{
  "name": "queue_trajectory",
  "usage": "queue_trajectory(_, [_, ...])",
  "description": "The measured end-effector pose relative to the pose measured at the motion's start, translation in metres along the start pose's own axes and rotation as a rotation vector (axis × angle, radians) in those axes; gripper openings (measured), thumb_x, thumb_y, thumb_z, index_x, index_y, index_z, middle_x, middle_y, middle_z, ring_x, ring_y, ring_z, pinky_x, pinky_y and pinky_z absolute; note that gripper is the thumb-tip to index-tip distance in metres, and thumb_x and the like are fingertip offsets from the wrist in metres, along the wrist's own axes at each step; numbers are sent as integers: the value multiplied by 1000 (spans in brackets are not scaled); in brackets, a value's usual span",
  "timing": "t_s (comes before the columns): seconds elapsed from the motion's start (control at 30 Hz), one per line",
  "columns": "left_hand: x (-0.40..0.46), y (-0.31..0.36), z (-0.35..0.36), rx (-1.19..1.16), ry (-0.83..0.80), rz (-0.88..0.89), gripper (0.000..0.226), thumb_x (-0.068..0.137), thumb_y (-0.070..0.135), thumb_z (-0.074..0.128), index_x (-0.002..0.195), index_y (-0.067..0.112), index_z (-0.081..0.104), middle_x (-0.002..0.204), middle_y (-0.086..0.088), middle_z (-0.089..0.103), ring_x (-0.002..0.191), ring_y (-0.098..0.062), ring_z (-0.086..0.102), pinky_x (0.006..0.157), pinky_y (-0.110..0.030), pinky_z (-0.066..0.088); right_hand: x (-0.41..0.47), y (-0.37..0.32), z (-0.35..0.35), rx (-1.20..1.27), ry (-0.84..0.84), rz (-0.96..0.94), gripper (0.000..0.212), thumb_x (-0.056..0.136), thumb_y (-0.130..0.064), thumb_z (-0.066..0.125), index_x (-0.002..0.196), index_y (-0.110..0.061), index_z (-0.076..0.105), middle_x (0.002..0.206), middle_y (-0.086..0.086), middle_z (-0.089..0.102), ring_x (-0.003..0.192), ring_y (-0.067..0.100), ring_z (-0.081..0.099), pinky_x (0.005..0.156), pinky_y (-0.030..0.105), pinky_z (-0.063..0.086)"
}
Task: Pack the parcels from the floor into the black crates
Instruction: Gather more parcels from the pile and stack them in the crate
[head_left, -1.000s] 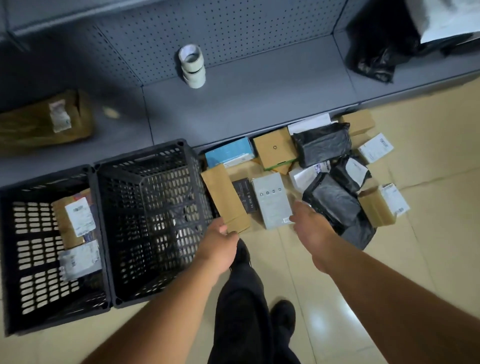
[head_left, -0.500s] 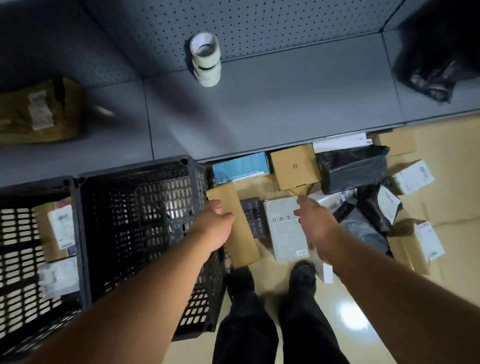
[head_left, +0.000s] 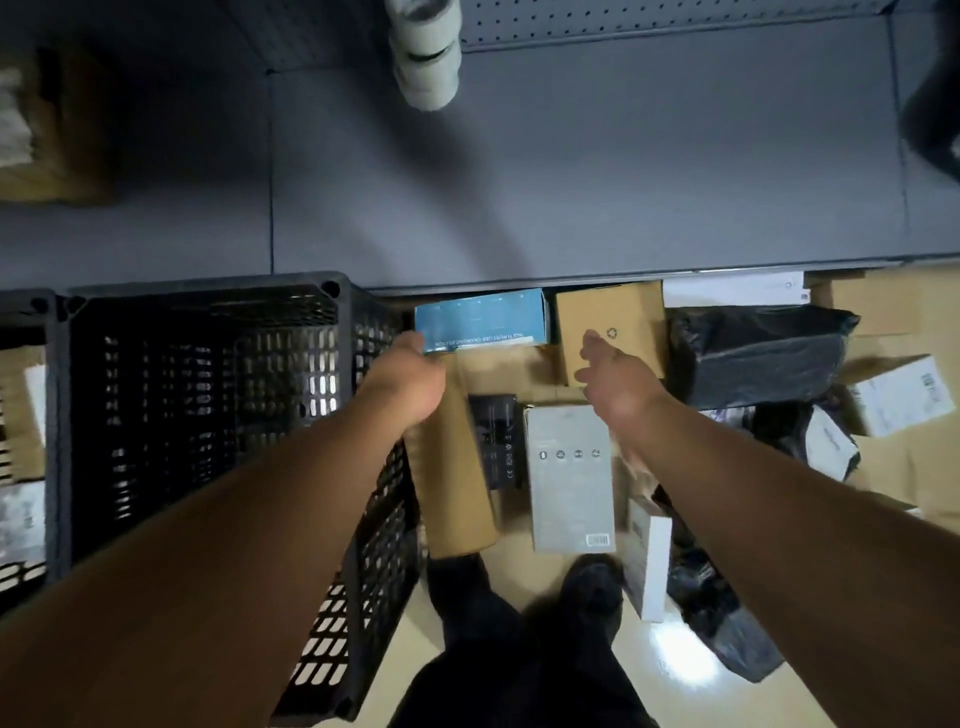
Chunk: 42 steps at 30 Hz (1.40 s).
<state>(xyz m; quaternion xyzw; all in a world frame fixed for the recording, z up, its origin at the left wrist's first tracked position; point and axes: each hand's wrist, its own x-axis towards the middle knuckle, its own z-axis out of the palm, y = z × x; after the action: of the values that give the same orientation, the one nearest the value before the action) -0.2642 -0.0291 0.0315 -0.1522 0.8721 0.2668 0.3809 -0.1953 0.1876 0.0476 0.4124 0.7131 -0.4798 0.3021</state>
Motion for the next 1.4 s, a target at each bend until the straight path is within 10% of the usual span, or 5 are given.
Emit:
queue_trajectory(0.6, [130,4,50,327,-58,-29,45,107,26,37,132,-5,59,128,-24,61,125,-41,56,84,-35,39,117,18,61,165,-18,83,60,100,-60,24,151,-30,36,153,6,42,127,30,44,101,47,32])
queue_trajectory(0.83, [150,-3,44,56,-84,-132,42,106,18,42,135,-7,57,108,-13,49,117,-36,58,103,-42,46,143,12,64,139,-76,55,58,105,-50,30,150,-15,40,153,11,43,139,32,41,110,40,33])
queue_trajectory(1.03, [134,2,39,-269,-10,-184,33,104,16,46,129,0,60,109,-10,53,96,-23,50,85,-33,44,132,20,61,318,-73,198,63,100,-57,34,154,-24,34,158,4,37,143,29,35,115,46,24])
queue_trajectory(1.23, [94,14,25,-438,56,-240,25,103,20,49,124,10,59,82,0,48,69,-13,44,73,-30,42,88,26,56,428,-9,253,48,89,-69,42,123,-35,50,94,-5,54,89,16,50,88,41,34])
queue_trajectory(1.4, [44,22,3,-490,59,-208,24,101,19,51,78,17,50,81,1,48,78,-21,47,68,-31,40,39,21,38,462,55,239,42,80,-75,41,110,-47,46,95,-11,54,88,14,50,85,47,38])
